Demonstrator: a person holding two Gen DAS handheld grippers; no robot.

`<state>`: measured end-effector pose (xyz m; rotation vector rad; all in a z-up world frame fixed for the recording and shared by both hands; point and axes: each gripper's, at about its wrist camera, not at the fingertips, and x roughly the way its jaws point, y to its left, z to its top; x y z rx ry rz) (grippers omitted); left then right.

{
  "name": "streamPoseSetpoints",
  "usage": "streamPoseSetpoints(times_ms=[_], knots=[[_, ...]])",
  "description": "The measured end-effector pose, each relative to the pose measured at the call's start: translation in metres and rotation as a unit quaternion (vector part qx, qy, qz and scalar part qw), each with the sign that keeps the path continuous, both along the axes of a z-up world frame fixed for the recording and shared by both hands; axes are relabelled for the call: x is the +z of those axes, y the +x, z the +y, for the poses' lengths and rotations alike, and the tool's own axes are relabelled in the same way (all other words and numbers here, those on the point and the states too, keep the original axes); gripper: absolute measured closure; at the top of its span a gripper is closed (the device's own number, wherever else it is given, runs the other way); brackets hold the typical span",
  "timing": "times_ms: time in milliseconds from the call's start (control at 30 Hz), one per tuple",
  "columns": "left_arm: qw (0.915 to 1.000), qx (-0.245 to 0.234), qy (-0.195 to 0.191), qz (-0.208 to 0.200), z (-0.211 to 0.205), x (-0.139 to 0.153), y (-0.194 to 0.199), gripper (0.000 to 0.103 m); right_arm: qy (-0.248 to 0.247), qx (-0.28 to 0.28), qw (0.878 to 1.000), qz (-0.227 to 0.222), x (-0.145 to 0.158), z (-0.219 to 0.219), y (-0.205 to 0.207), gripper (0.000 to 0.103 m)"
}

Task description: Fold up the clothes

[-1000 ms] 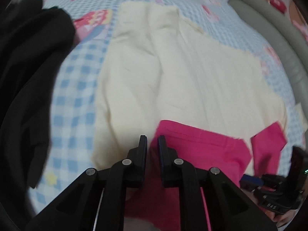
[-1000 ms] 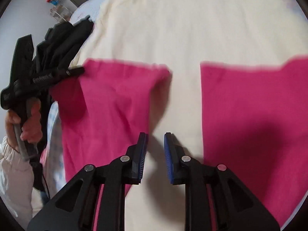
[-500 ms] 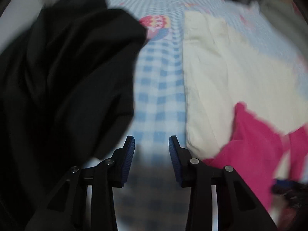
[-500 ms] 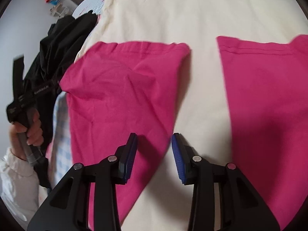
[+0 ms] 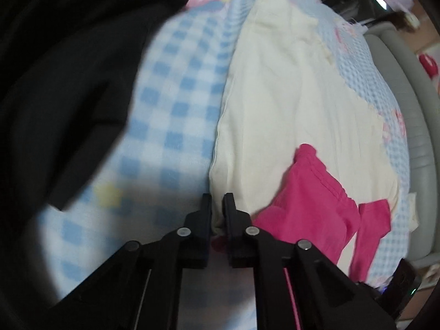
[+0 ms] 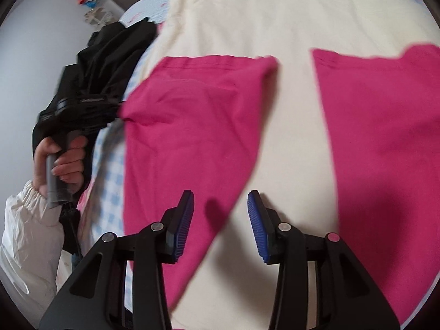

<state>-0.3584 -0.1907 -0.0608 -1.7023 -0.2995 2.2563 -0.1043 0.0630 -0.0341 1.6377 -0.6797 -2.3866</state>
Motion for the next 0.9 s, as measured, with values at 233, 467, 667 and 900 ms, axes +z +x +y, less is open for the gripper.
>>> streamPoseSetpoints(times_ms=[233,467,667,900], knots=[[0.9991,0.036,-0.007,0.023,-0.012,0.027,0.021,0.089,0.031,-0.012,0.999,-0.006,0.009,0.014,0.015,0.062],[0.9886,-0.081,0.092,0.087,0.043,0.066,0.134,0.075,0.02,-0.031,0.999,0.014,0.018,0.027,0.058,0.062],[0.9899,-0.121,0.068,0.028,0.097,0.015,0.199,0.075,0.038,-0.042,0.998,0.021,0.009,0.033,0.096,0.062],[0.9938,-0.11,0.01,0.014,0.091,-0.006,0.259,0.076,0.06,-0.056,0.996,0.029,-0.002,0.04,0.141,0.06]])
